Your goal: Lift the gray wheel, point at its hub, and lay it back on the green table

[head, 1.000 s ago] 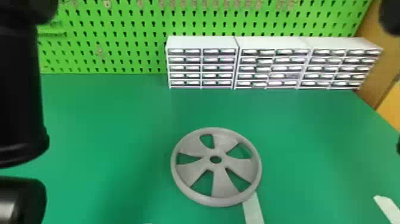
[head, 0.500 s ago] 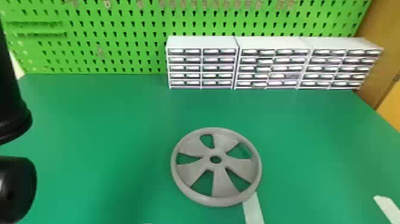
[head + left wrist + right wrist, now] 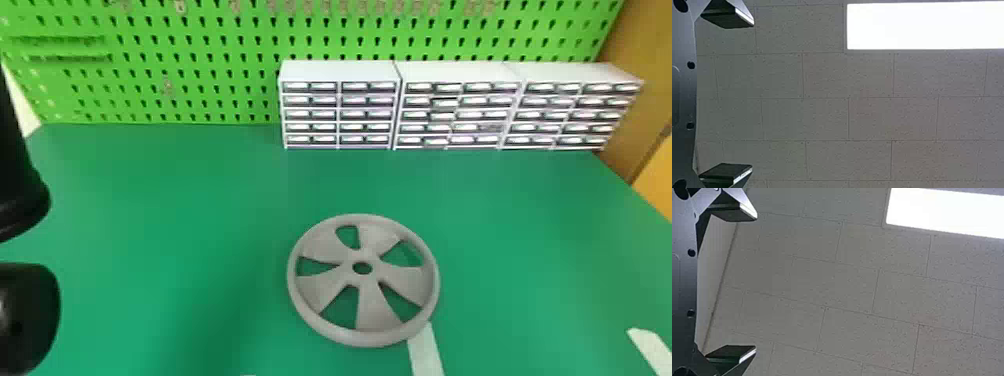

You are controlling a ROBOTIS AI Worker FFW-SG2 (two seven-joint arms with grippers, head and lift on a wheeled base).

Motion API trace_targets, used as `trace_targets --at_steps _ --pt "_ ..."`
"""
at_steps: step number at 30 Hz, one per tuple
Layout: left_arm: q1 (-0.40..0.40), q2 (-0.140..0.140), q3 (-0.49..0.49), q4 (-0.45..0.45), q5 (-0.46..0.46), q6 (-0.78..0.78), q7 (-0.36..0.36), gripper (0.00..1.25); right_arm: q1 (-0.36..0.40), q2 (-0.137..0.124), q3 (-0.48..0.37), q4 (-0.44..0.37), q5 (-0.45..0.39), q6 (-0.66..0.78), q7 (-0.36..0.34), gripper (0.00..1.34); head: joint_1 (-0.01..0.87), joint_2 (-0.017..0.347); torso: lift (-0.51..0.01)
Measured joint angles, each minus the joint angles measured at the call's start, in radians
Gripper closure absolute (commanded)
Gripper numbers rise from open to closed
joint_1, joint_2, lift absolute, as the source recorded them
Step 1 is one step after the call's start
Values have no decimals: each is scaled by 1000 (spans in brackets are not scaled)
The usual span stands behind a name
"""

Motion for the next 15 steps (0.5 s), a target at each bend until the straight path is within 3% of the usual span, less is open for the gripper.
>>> trace_targets --at_steps 15 --pt "-4 -3 22 5 -31 1 24 -2 9 6 8 0 11 -20 -24 117 692 48 -93"
